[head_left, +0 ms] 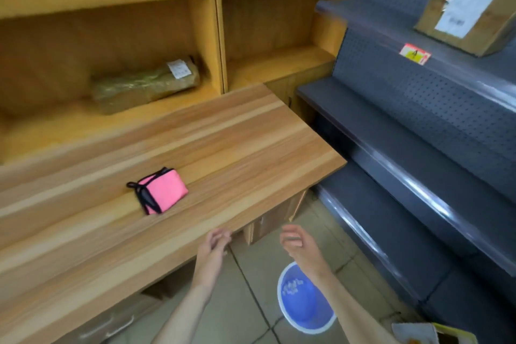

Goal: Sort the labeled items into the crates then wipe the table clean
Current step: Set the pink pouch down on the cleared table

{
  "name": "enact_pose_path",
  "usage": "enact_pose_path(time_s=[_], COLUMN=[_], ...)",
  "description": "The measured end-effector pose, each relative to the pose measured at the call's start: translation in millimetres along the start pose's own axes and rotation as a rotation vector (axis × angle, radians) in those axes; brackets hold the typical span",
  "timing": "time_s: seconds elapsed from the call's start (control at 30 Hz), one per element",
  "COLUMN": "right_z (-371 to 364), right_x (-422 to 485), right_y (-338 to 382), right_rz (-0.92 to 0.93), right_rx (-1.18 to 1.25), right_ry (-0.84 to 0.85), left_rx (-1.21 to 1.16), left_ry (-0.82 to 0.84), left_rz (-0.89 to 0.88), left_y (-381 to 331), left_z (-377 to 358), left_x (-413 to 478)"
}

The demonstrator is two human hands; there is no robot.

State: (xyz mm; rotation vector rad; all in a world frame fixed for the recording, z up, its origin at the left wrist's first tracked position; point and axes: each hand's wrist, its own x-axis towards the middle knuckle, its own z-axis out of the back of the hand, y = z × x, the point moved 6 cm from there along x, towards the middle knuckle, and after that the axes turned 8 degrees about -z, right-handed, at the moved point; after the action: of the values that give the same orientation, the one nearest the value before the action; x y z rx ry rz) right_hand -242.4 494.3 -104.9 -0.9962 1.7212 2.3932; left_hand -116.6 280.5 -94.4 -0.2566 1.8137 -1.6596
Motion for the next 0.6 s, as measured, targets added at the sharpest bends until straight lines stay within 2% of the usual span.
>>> enact_pose_path(time_s=[0.23, 0.4, 0.6], right_z=[-116, -170, -216], right_x=[12, 24, 52], right_y=[69, 89, 101], right_rz=[0.035, 0.028, -0.001], right_rx=[-0.075, -0.079, -0.168], right_ry=[0.103, 0.142, 0.207], left_rx=[-0.033, -0.019, 0.033], left_ry=[-0.215, -0.32, -0.371], left_rz=[0.056, 0.075, 0.149], left_y=[-13, -5, 13], left_z=[154, 215, 244], left_x=[17, 27, 57])
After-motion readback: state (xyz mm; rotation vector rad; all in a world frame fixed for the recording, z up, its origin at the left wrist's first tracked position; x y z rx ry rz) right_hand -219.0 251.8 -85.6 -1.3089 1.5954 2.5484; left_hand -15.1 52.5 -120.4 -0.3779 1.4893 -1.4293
